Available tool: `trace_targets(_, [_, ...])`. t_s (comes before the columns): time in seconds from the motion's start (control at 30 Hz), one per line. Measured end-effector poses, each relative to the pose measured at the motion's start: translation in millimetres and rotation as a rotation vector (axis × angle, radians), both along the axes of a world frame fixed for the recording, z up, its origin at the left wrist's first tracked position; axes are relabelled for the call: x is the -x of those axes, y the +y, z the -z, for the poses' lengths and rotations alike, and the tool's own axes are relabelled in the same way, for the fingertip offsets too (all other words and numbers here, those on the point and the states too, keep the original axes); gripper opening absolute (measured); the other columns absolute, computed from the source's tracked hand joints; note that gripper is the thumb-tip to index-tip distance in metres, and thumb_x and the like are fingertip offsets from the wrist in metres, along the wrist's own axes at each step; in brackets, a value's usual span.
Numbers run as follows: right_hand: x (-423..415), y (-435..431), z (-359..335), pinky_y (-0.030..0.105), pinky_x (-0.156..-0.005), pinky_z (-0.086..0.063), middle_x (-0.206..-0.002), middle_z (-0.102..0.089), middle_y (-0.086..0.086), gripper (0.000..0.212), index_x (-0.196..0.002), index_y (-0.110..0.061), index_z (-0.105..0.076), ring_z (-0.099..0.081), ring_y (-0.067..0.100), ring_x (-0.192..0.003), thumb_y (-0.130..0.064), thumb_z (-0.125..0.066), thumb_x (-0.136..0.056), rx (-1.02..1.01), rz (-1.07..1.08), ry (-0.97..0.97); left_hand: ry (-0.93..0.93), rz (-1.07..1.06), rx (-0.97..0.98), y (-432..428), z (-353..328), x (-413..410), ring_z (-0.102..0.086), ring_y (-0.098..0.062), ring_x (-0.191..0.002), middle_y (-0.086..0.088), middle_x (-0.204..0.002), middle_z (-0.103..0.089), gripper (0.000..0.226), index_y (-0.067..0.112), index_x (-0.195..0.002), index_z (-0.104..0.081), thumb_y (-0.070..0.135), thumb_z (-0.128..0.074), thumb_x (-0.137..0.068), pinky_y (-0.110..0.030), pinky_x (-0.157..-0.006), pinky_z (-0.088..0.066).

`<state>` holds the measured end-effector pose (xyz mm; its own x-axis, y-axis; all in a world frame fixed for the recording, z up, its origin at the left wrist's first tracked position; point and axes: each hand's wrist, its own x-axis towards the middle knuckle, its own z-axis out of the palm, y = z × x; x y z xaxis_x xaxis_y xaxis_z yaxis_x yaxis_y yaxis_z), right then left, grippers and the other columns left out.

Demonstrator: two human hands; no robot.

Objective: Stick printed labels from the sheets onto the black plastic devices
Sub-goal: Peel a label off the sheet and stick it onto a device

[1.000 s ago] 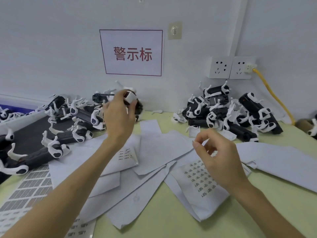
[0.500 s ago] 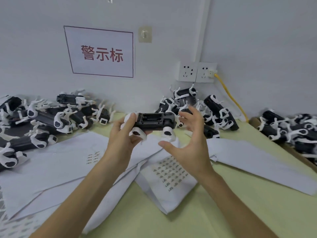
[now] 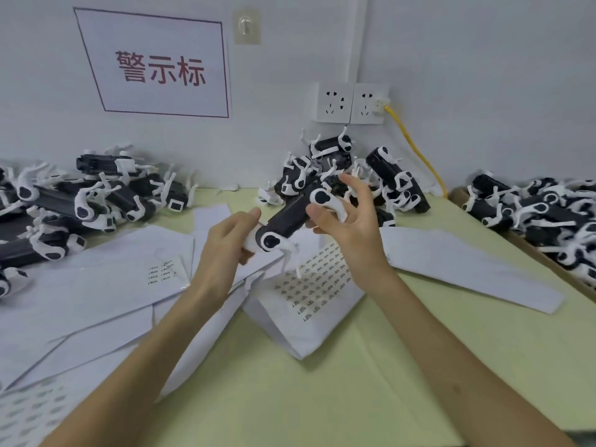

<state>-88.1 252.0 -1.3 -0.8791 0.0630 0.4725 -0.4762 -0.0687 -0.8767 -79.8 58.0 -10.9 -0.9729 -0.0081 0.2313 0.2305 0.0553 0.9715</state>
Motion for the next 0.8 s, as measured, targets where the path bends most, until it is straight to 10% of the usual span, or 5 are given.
trace_targets(0.17, [-0.2,-0.2,0.1,0.023,-0.074,-0.056,-0.092,-0.077,-0.008,0.076,-0.143,-0.022,-0.040,-0.074,0.015,-0.081,-0.030,-0.080,-0.079,-0.050,-0.103,-0.087,-0.045,0.260,-0.130,-4.6,-1.7,1.3,-0.065,-0.016,-0.071,-0.008,-0.078,-0.069,0.040,0.018,-0.083,-0.074,0.049,-0.052,-0.093,-0.025,-0.070,-0.053])
trace_targets(0.33, [-1.1,-2.9,4.3,0.039,-0.102,-0.051,-0.112,-0.073,-0.014,0.082,-0.142,-0.027,-0.042,-0.065,0.001,-0.111,-0.028,-0.087,-0.073,-0.110,-0.039,-0.053,-0.105,0.502,-0.120,-1.2,3.5,-0.1,-0.066,-0.020,-0.081,-0.008,-0.087,-0.068,0.033,0.008,-0.112,-0.070,0.030,-0.065,-0.089,-0.026,-0.079,-0.053])
trace_targets(0.53, [-7.0,-4.7,2.1,0.013,-0.090,-0.043,-0.136,-0.055,-0.011,0.072,-0.143,-0.023,-0.043,-0.055,0.000,-0.120,-0.030,-0.083,-0.084,-0.260,0.271,0.141,-0.129,0.425,-0.262,7.7,5.4,-5.6,-0.067,-0.020,-0.082,-0.004,-0.088,-0.069,0.036,0.009,-0.114,-0.069,0.027,-0.064,-0.084,-0.026,-0.074,-0.054])
trace_targets(0.8, [-14.7,-7.4,-6.9,0.022,-0.075,-0.052,-0.090,-0.073,-0.007,0.008,-0.095,-0.023,-0.073,-0.066,0.011,-0.082,-0.019,-0.067,-0.091,-0.143,0.067,0.161,-0.045,0.301,-0.304,14.0,11.5,-6.2,-0.067,-0.027,-0.104,-0.012,-0.112,-0.071,0.044,0.009,-0.129,-0.063,0.025,-0.063,-0.088,-0.053,-0.103,-0.047])
